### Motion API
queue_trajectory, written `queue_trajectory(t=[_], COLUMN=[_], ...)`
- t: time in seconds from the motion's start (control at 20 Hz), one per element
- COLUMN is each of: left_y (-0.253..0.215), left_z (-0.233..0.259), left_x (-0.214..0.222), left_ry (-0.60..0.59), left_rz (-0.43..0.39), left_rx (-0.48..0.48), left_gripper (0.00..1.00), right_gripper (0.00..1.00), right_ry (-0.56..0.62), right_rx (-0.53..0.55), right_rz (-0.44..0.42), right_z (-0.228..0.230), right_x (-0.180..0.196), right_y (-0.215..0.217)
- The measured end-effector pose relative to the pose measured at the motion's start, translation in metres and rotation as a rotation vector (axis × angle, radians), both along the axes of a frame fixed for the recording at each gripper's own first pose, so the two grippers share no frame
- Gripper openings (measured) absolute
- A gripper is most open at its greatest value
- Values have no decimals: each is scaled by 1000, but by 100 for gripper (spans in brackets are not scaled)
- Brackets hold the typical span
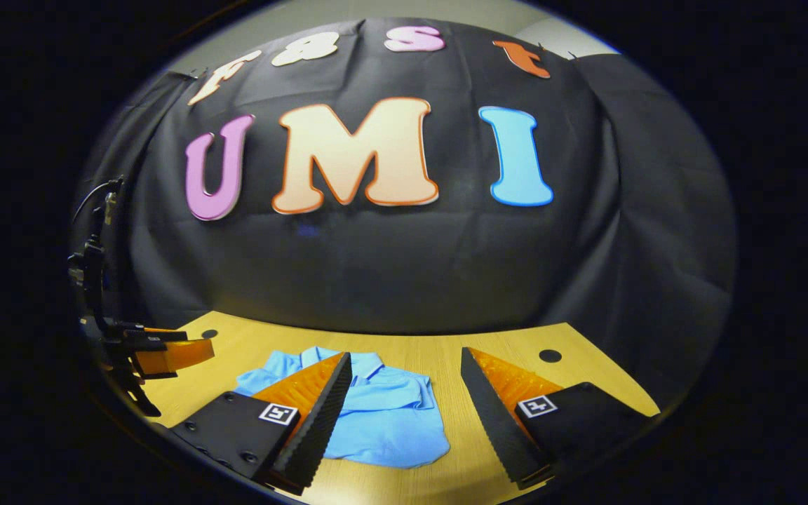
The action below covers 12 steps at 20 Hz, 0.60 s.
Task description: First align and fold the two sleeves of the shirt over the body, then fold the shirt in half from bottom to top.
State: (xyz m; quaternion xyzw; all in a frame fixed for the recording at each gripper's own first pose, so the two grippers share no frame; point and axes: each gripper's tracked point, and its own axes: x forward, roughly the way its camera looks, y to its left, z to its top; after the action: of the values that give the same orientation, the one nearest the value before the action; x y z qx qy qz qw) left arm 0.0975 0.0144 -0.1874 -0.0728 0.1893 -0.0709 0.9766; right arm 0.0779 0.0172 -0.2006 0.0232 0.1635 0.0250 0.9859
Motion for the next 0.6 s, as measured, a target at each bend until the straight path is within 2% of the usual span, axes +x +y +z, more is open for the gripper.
queue_trajectory(t=[0.3, 0.45, 0.5, 0.6], left_y=[-8, -10, -12, -13], left_z=[55, 73, 79, 87], left_x=[-77, -98, -96, -98], left_ry=[-98, -135, -141, -148], left_rz=[24, 30, 29, 24], left_rx=[11, 13, 19, 24], left_gripper=[94, 94, 94, 94], right_gripper=[97, 97, 94, 97], right_ry=[-76, -93, -91, -95], right_rx=[38, 60, 67, 76], right_rz=[60, 62, 66, 70], right_z=[55, 67, 70, 76], right_x=[-76, -93, -97, -99], right_y=[10, 12, 14, 16])
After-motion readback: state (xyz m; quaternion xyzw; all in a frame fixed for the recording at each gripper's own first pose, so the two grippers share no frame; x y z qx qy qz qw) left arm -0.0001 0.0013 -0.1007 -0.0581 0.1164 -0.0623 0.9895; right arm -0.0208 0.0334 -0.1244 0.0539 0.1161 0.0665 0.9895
